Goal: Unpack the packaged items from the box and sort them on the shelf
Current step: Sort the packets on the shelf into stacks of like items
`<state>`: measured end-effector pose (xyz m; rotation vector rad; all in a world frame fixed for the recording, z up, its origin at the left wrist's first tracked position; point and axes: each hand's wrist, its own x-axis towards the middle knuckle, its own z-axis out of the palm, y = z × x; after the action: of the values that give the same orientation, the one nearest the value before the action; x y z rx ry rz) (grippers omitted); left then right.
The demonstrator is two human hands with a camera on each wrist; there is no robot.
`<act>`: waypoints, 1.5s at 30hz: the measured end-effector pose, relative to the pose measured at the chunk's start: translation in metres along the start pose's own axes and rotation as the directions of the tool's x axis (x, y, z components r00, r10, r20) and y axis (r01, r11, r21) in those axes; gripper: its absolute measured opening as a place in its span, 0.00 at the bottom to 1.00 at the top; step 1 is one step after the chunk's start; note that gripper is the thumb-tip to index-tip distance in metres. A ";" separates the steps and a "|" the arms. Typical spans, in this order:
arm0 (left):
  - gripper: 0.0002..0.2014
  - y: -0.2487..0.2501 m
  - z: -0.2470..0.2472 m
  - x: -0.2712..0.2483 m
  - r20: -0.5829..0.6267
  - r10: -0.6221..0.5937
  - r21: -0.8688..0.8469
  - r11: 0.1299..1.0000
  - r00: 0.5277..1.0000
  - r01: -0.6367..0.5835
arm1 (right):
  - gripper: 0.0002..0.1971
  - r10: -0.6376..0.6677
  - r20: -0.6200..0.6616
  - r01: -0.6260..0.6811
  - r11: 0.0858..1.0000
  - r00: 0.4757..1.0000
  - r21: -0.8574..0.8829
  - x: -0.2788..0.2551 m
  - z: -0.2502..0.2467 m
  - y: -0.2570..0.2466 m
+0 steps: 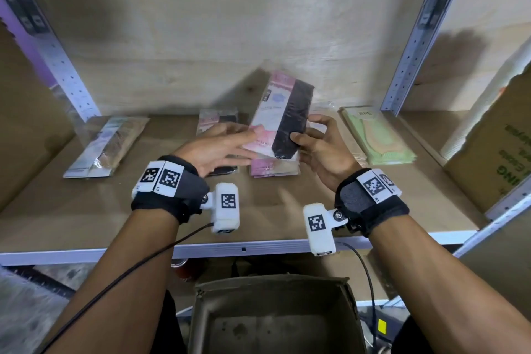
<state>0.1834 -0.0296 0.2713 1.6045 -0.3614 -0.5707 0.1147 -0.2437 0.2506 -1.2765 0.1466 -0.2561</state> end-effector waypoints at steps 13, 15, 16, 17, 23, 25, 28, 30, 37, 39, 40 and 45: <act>0.16 0.011 -0.033 0.010 -0.603 0.234 0.080 0.969 0.762 -0.234 | 0.17 0.090 0.338 0.026 0.945 0.937 -0.325 -0.013 -0.016 -0.001; 0.19 0.012 -0.035 0.008 -0.601 0.114 -0.030 0.986 0.791 -0.165 | 0.18 0.083 0.333 0.044 0.933 0.939 -0.356 -0.013 -0.017 0.000; 0.18 0.014 -0.037 0.006 -0.571 0.003 -0.155 0.982 0.821 -0.112 | 0.18 0.080 0.331 0.051 0.928 0.940 -0.368 -0.013 -0.015 0.001; 0.16 0.015 -0.039 0.004 -0.522 -0.100 -0.285 0.957 0.847 -0.063 | 0.18 0.080 0.329 0.053 0.925 0.941 -0.376 -0.014 -0.014 0.002; 0.23 0.011 -0.061 -0.006 -0.377 -0.239 -0.507 0.862 0.895 0.017 | 0.10 0.105 0.298 -0.005 0.949 0.949 -0.316 -0.017 0.002 0.010; 0.31 0.003 -0.068 -0.008 -0.352 -0.224 -0.444 0.895 0.909 0.048 | 0.08 0.092 0.248 -0.028 0.968 0.964 -0.251 -0.014 0.013 0.010; 0.29 -0.007 -0.068 -0.012 -0.307 -0.183 -0.216 0.969 0.934 0.118 | 0.07 0.088 0.139 -0.066 0.986 0.986 -0.154 -0.003 0.037 0.009; 0.21 -0.010 -0.067 -0.015 -0.265 -0.163 -0.102 0.985 0.950 0.140 | 0.09 0.107 0.079 -0.094 0.983 0.991 -0.158 0.007 0.056 0.010; 0.18 -0.010 -0.071 -0.014 -0.280 -0.042 0.126 0.989 0.959 0.080 | 0.09 0.079 -0.065 -0.099 0.912 0.995 -0.398 0.048 0.099 0.029; 0.17 -0.014 -0.074 -0.011 -0.315 -0.043 0.144 0.985 0.948 0.093 | 0.06 0.037 -0.081 -0.075 0.834 0.996 -0.547 0.056 0.103 0.034; 0.16 -0.016 -0.076 -0.008 -0.328 -0.052 0.147 0.983 0.943 0.105 | 0.07 0.033 -0.086 -0.079 0.796 0.996 -0.600 0.059 0.104 0.037; 0.17 -0.026 -0.086 0.000 -0.404 -0.098 0.237 0.949 0.910 0.208 | 0.08 0.048 -0.060 -0.077 0.657 0.997 -0.750 0.066 0.107 0.047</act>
<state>0.2286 0.0450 0.2494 1.9828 -0.0128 -0.3146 0.2102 -0.1500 0.2381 -2.1061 0.3544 -0.1543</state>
